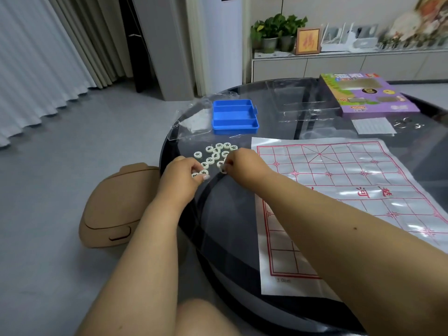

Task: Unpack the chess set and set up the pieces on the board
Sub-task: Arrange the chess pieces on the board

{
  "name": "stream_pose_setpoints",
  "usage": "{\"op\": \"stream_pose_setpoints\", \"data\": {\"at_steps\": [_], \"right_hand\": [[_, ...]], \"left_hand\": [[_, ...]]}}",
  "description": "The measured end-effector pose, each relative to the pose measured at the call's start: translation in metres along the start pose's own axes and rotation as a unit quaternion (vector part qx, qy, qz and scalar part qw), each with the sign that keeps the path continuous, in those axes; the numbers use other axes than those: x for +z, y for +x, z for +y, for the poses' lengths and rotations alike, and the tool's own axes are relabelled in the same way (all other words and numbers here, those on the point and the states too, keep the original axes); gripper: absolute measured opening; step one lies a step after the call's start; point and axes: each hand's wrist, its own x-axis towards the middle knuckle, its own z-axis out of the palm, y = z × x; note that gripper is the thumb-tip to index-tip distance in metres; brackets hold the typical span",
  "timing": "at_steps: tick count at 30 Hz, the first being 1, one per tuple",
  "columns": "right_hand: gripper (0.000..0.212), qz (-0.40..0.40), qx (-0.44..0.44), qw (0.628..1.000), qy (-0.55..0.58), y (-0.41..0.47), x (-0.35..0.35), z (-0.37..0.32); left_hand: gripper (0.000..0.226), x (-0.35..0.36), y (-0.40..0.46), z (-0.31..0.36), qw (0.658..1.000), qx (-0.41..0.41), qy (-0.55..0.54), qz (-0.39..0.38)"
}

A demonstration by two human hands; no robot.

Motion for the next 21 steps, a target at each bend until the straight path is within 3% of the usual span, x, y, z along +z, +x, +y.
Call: {"op": "stream_pose_setpoints", "data": {"at_steps": [15, 21], "right_hand": [[0.025, 0.032, 0.045, 0.998, 0.035, 0.012, 0.001, 0.001], [0.041, 0.051, -0.008, 0.999, -0.010, 0.006, 0.003, -0.011]], "left_hand": [[0.017, 0.007, -0.005, -0.009, 0.999, 0.020, -0.039, 0.017], [0.016, 0.008, -0.005, -0.009, 0.999, 0.018, -0.039, 0.027]]}}
